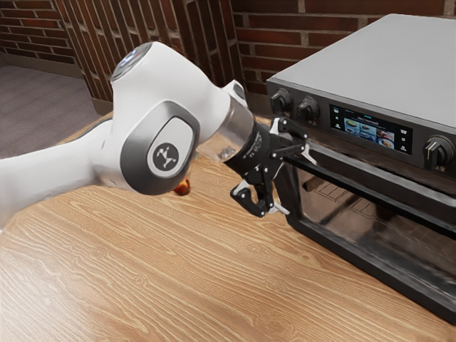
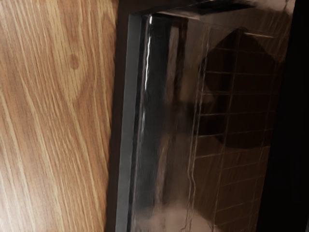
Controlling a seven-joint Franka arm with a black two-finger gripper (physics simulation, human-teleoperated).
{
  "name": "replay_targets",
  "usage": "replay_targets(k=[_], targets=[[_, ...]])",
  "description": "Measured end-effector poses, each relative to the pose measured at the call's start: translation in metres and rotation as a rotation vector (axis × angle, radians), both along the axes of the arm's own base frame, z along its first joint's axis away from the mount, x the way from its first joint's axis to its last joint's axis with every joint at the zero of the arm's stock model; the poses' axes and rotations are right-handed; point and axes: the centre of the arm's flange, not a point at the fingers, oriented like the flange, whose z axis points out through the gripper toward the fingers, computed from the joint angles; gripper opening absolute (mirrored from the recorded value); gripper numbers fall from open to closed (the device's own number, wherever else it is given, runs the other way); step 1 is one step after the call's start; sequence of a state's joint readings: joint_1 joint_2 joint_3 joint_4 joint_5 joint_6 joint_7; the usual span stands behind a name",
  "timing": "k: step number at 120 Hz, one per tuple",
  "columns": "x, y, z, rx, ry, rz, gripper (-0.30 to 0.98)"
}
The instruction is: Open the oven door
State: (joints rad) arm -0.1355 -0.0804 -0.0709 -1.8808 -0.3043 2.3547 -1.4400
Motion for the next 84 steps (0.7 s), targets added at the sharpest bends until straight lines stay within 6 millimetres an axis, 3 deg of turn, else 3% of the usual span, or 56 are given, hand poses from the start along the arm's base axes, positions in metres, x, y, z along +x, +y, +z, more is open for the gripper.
replay_targets(k=[18,32,45,51,55,62,67,73,78,84], targets=[[-0.047,0.054,-0.01,-0.001,-0.002,0.104,0.68],[-0.075,0.078,-0.017,-0.012,-0.007,0.163,0.68],[-0.132,0.092,-0.001,0.023,-0.084,0.259,0.68],[-0.146,0.095,0.003,0.033,-0.109,0.282,0.68],[-0.141,0.095,0.018,0.061,-0.121,0.265,0.68],[-0.106,0.092,0.101,0.128,-0.146,0.169,0.68],[-0.097,0.074,0.131,0.173,-0.102,0.079,0.68],[-0.092,0.079,0.135,0.214,-0.012,0.021,0.68],[-0.087,0.092,0.125,0.249,0.071,-0.02,0.68],[-0.087,0.09,0.111,0.286,0.148,-0.093,0.68]])
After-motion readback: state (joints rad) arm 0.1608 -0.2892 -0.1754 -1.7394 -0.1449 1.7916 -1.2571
